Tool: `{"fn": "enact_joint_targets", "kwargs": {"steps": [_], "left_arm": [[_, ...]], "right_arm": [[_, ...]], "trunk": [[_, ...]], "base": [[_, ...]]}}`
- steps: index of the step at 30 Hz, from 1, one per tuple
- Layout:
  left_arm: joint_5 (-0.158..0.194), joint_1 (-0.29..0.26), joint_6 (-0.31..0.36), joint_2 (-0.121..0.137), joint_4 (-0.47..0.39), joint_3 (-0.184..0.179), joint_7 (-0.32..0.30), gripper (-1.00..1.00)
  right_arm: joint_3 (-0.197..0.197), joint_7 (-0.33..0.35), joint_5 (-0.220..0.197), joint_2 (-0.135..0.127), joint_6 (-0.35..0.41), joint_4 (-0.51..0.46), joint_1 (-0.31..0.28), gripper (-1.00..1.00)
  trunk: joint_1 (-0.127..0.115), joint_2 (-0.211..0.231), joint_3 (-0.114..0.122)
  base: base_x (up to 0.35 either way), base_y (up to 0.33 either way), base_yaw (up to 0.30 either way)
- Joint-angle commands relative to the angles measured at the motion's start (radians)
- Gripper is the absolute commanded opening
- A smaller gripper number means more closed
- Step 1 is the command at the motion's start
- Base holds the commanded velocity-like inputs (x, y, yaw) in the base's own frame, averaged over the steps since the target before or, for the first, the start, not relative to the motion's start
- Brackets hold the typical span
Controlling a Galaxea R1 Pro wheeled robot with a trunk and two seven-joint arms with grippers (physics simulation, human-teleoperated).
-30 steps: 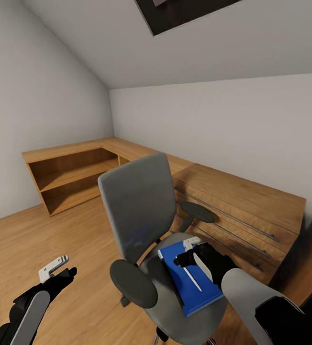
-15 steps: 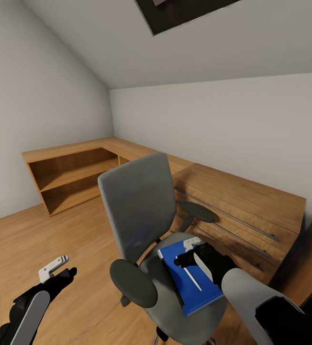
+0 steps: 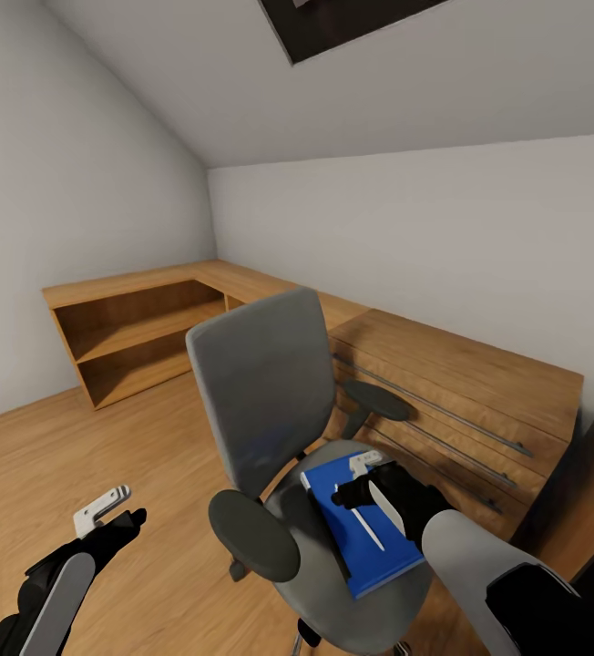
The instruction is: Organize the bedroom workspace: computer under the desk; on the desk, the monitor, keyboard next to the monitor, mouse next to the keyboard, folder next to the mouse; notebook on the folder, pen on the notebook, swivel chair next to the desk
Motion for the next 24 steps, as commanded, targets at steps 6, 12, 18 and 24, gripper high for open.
{"fn": "enact_joint_targets", "kwargs": {"steps": [6,12,18,24], "left_arm": [[0.011,-0.001,0.001,0.000,-0.001,0.000,0.009,1.00],[0.011,-0.001,0.002,-0.001,-0.002,0.000,0.009,1.00],[0.011,-0.001,0.002,-0.001,-0.003,0.000,0.009,1.00],[0.011,-0.001,0.002,-0.001,-0.003,0.000,0.009,1.00]], "right_arm": [[0.008,-0.002,-0.010,-0.001,0.004,-0.001,-0.001,1.00],[0.008,-0.002,-0.010,-0.001,0.004,-0.002,-0.001,1.00],[0.009,-0.002,-0.010,-0.001,0.004,-0.002,-0.001,1.00],[0.009,-0.002,-0.010,-0.001,0.004,-0.003,-0.001,-1.00]], "trunk": [[0.008,-0.014,-0.007],[0.011,-0.021,-0.010],[0.011,-0.021,-0.010],[0.011,-0.021,-0.010]], "base": [[0.000,0.000,0.000],[0.000,0.000,0.000],[0.000,0.000,0.000],[0.000,0.000,0.000]]}}
